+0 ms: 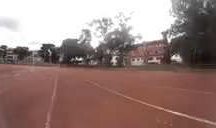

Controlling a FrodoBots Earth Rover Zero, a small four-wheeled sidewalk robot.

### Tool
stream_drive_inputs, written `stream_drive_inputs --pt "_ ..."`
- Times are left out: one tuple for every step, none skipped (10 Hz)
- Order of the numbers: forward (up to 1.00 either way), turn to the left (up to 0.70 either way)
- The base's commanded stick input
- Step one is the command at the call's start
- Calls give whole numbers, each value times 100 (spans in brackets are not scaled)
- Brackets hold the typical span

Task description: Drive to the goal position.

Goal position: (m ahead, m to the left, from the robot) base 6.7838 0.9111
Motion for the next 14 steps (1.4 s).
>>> stream_drive_inputs --pt "70 0" --pt "70 0" --pt "70 0" --pt "70 0" --pt "70 0" --pt "70 0" --pt "70 0" --pt "70 0" --pt "70 0" --pt "70 0" --pt "70 0" --pt "70 0" --pt "70 0" --pt "70 0"
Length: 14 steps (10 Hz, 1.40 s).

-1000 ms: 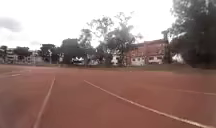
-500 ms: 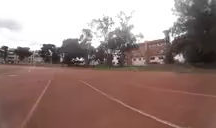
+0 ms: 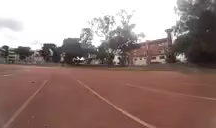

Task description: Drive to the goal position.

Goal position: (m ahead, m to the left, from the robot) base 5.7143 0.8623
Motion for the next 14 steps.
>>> stream_drive_inputs --pt "70 0" --pt "70 0" --pt "70 0" --pt "70 0" --pt "70 0" --pt "70 0" --pt "70 0" --pt "70 0" --pt "70 0" --pt "70 0" --pt "70 0" --pt "70 0" --pt "70 0" --pt "70 0"
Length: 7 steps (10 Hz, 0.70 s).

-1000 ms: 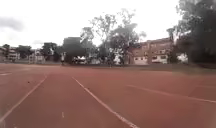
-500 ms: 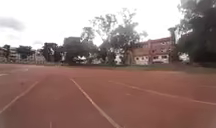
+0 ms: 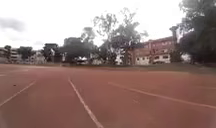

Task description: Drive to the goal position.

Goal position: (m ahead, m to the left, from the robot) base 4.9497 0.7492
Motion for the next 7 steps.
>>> stream_drive_inputs --pt "70 0" --pt "70 0" --pt "70 0" --pt "70 0" --pt "70 0" --pt "70 0" --pt "70 0"
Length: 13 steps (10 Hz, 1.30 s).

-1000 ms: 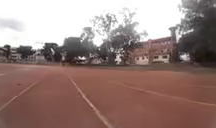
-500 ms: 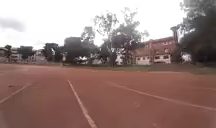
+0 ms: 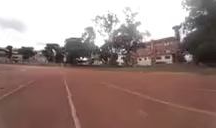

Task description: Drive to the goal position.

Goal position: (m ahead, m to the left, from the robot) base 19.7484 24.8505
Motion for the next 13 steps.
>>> stream_drive_inputs --pt "70 0" --pt "70 0" --pt "70 0" --pt "70 0" --pt "70 0" --pt "70 0" --pt "70 0" --pt "70 21" --pt "70 28" --pt "70 9" --pt "70 0" --pt "70 0" --pt "70 0"
